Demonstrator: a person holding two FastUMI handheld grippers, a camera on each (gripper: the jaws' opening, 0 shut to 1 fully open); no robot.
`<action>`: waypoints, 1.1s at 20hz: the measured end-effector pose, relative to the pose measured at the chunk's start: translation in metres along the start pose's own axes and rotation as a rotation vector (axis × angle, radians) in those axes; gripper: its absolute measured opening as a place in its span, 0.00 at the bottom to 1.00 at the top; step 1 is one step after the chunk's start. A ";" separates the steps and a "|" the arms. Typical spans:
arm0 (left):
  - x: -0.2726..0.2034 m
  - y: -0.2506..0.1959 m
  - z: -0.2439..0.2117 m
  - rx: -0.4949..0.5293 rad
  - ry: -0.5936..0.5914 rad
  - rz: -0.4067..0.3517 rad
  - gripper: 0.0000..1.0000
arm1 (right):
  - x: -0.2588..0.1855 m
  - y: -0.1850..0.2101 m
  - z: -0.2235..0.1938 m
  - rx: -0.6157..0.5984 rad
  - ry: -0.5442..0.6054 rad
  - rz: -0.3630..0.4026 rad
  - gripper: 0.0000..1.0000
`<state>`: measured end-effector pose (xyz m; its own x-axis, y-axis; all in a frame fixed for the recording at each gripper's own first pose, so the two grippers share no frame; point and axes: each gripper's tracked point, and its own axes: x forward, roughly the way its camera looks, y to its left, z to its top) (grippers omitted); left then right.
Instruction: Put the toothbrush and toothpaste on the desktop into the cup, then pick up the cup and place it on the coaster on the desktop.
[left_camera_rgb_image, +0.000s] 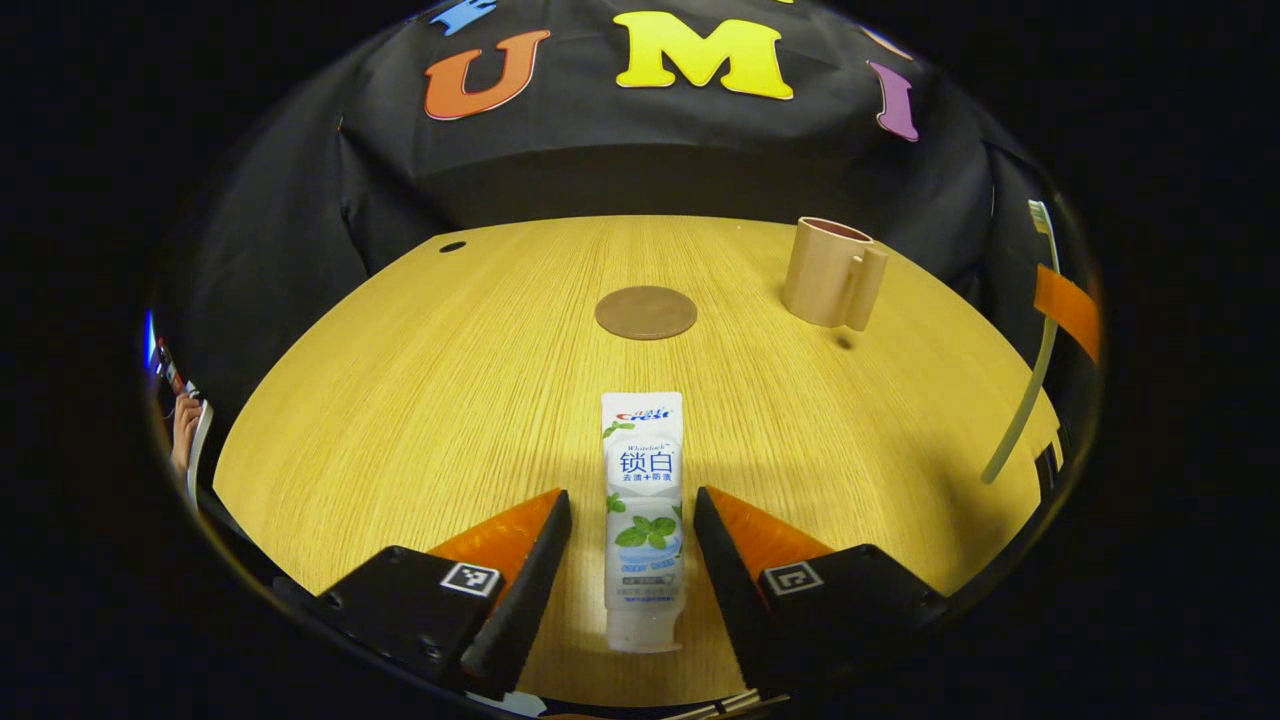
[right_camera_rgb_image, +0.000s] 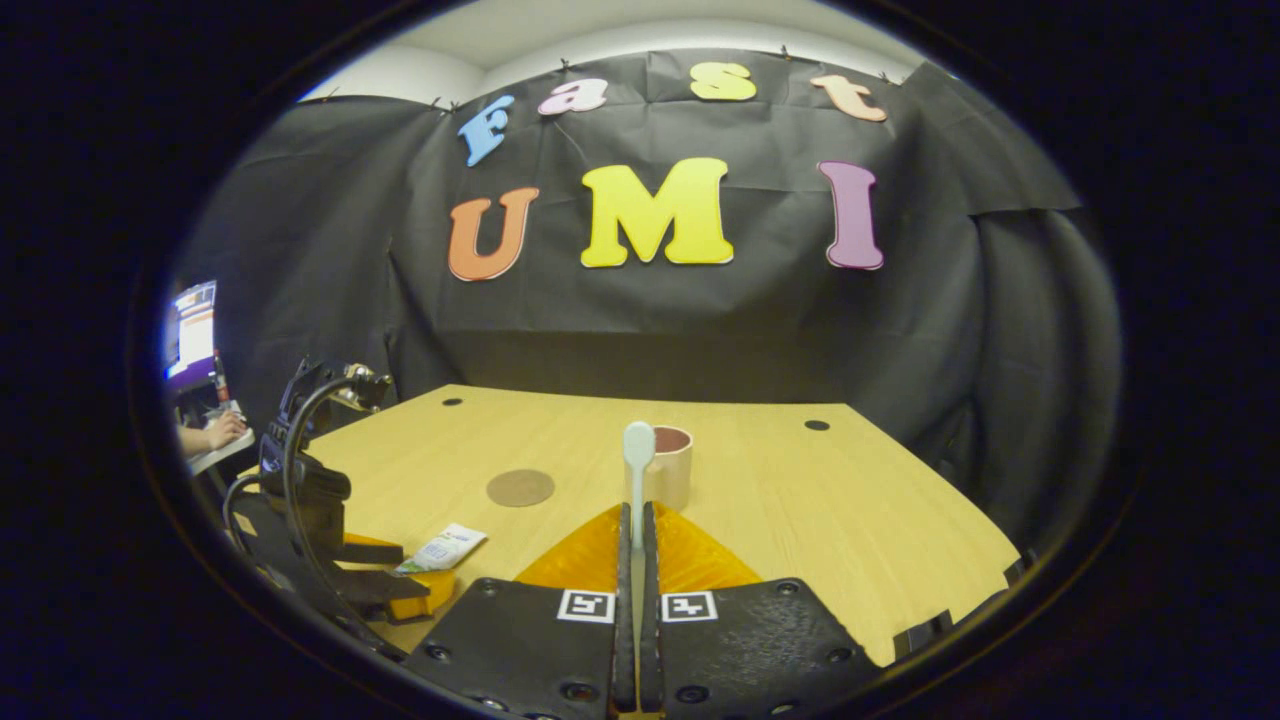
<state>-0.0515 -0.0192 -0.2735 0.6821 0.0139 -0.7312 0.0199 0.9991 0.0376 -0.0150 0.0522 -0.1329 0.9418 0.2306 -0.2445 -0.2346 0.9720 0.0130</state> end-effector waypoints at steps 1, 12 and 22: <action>-0.001 -0.003 -0.001 0.003 0.006 -0.007 0.74 | 0.000 -0.003 0.000 0.008 -0.001 -0.004 0.02; -0.005 0.001 0.012 0.024 -0.070 -0.012 0.41 | 0.004 -0.019 0.002 0.026 0.002 -0.039 0.02; -0.061 -0.006 0.108 0.065 -0.322 0.005 0.41 | 0.010 -0.026 0.035 -0.012 -0.064 -0.060 0.02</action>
<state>-0.0141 -0.0300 -0.1561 0.8784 -0.0050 -0.4779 0.0554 0.9943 0.0913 0.0093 0.0313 -0.1016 0.9676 0.1750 -0.1820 -0.1801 0.9836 -0.0117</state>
